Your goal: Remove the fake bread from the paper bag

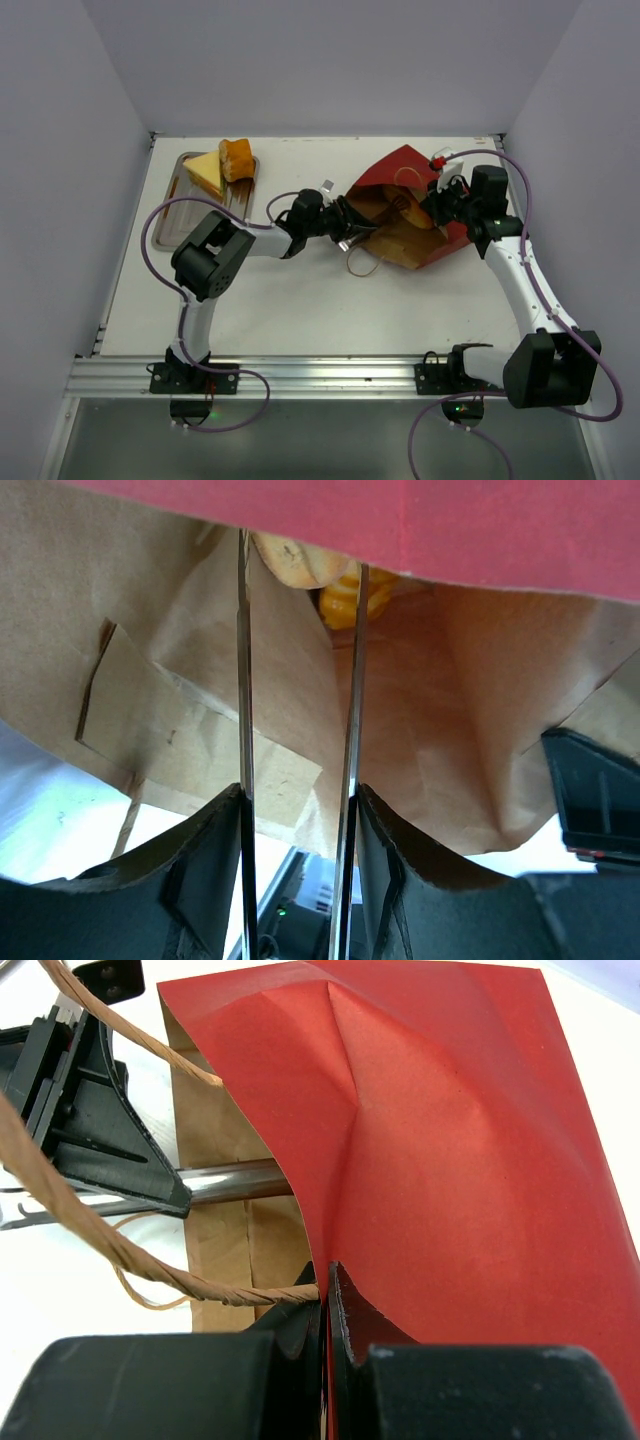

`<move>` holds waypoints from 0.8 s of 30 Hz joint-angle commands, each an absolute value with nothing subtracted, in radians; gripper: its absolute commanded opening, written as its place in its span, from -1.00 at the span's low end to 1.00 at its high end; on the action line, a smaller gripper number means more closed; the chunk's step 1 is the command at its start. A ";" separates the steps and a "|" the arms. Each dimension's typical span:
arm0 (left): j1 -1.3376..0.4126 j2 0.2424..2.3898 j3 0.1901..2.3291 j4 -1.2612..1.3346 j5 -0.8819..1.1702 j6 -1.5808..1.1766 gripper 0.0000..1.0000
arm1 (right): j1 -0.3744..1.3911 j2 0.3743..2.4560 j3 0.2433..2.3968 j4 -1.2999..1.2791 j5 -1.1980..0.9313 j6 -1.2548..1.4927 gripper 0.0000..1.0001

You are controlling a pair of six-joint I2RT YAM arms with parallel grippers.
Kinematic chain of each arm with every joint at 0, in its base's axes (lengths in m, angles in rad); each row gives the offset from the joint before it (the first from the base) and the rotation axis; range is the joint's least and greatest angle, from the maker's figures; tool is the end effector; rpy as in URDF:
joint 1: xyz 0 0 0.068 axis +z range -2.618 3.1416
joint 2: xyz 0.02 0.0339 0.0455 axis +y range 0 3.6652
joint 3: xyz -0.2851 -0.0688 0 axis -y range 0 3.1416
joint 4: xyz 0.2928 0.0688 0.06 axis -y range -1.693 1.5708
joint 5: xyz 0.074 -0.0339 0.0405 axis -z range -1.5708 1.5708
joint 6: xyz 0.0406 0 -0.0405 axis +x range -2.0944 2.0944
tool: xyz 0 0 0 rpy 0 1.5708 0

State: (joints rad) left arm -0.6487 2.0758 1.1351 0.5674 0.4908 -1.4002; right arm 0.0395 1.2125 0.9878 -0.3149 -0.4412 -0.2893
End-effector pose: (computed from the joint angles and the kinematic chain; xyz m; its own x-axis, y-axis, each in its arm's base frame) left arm 0.3719 -0.3060 0.1217 -0.9191 -0.3939 0.0113 -0.1366 0.2914 -0.9468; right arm 0.3129 0.0297 0.3169 -0.3774 -0.2731 -0.8849 -0.5315 0.8463 -0.0345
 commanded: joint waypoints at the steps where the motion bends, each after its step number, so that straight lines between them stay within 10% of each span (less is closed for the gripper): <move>1: -0.652 2.077 1.146 0.652 0.499 -1.463 -0.01 | 0.038 1.201 0.977 -0.305 -0.469 -0.281 -0.95; 24: -0.650 2.152 1.146 0.816 0.499 -1.723 -0.12 | 0.038 1.197 0.973 -0.307 -0.479 -0.281 -0.95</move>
State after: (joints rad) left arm -0.6487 2.1387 1.1255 0.7418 0.4946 -1.6928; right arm 0.0391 1.2125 0.9791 -0.3134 -0.4458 -0.2893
